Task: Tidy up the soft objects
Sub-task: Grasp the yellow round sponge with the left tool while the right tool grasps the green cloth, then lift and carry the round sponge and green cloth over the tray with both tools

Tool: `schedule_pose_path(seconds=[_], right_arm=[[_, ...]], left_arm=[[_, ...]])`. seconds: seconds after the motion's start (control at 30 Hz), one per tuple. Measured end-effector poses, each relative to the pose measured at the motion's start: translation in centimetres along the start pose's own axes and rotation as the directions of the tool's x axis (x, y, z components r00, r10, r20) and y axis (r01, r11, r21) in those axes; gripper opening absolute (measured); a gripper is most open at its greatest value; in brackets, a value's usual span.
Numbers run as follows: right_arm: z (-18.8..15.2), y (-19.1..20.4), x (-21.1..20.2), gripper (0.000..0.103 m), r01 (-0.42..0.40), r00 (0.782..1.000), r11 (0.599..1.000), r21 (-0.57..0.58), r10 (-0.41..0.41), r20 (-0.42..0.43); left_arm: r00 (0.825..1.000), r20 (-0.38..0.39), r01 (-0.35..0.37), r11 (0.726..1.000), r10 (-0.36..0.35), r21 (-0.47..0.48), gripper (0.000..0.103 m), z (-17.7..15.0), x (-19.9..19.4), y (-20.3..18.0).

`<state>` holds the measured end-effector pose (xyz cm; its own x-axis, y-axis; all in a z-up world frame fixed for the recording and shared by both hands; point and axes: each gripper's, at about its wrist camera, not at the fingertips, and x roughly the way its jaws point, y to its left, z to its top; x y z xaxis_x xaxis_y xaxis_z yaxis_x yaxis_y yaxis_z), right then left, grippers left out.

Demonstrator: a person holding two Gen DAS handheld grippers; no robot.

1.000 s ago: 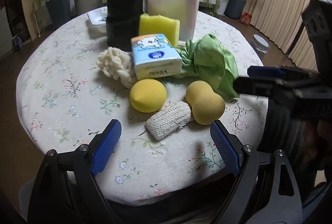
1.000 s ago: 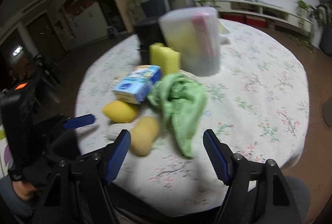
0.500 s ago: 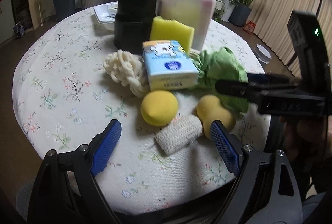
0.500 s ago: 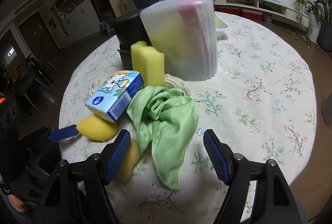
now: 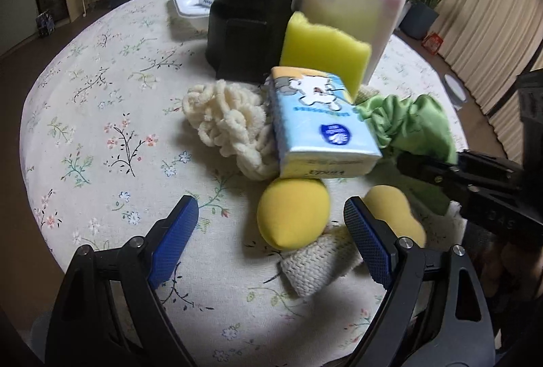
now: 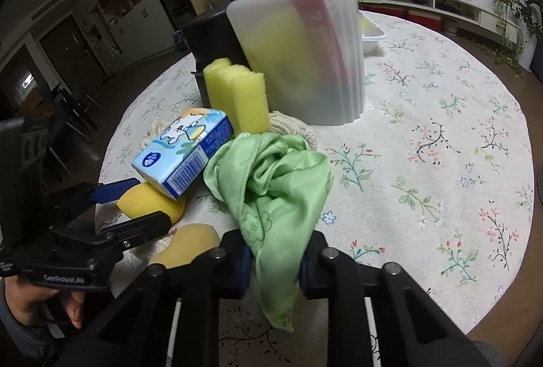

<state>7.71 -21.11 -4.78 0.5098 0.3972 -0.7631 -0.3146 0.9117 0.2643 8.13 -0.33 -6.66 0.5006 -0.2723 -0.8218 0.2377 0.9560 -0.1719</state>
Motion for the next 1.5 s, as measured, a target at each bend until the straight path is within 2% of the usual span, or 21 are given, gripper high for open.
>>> schedule_pose_path(seconds=[0.2,0.3,0.33,0.5,0.57,0.8,1.13,1.5], right_arm=[[0.1,0.4,-1.3,0.017,0.032,0.998,0.999,-0.024,-0.03,0.05],[0.0,0.4,-1.7,0.017,0.034,0.998,0.999,-0.019,-0.033,0.055],[0.0,0.3,-1.7,0.017,0.032,0.998,0.999,-0.012,-0.031,0.053],[-0.2,0.1,-2.0,0.017,0.021,0.998,1.0,-0.002,-0.021,0.056],[-0.3,-0.2,-1.8,0.016,0.02,0.999,1.0,0.002,-0.02,0.047],[-0.7,-0.5,-1.8,0.014,-0.01,0.999,1.0,0.011,0.01,0.042],[-1.0,-0.3,-2.5,0.013,-0.004,0.998,1.0,0.007,0.003,0.058],[-1.0,0.2,-4.1,0.01,-0.004,0.997,1.0,-0.008,0.004,0.079]], left_arm=[[1.0,-0.012,-0.028,1.0,0.028,0.005,0.085,0.5,0.4,-0.3],[0.999,-0.008,-0.044,0.999,0.044,0.007,0.071,0.6,0.4,-0.4],[0.999,-0.008,-0.036,0.999,0.036,0.006,0.068,0.6,0.4,-0.4],[1.0,-0.009,0.007,1.0,-0.007,0.017,0.043,0.6,0.4,-1.1],[1.0,-0.007,0.017,1.0,-0.017,0.02,0.038,0.4,0.3,-1.3],[0.999,-0.024,0.034,0.999,-0.033,0.029,0.037,0.5,0.4,-1.2],[0.999,0.006,0.04,0.999,-0.04,0.036,0.034,0.0,-0.2,-1.6],[0.995,0.077,0.058,0.998,-0.06,0.031,0.033,-0.1,-3.1,-1.6]])
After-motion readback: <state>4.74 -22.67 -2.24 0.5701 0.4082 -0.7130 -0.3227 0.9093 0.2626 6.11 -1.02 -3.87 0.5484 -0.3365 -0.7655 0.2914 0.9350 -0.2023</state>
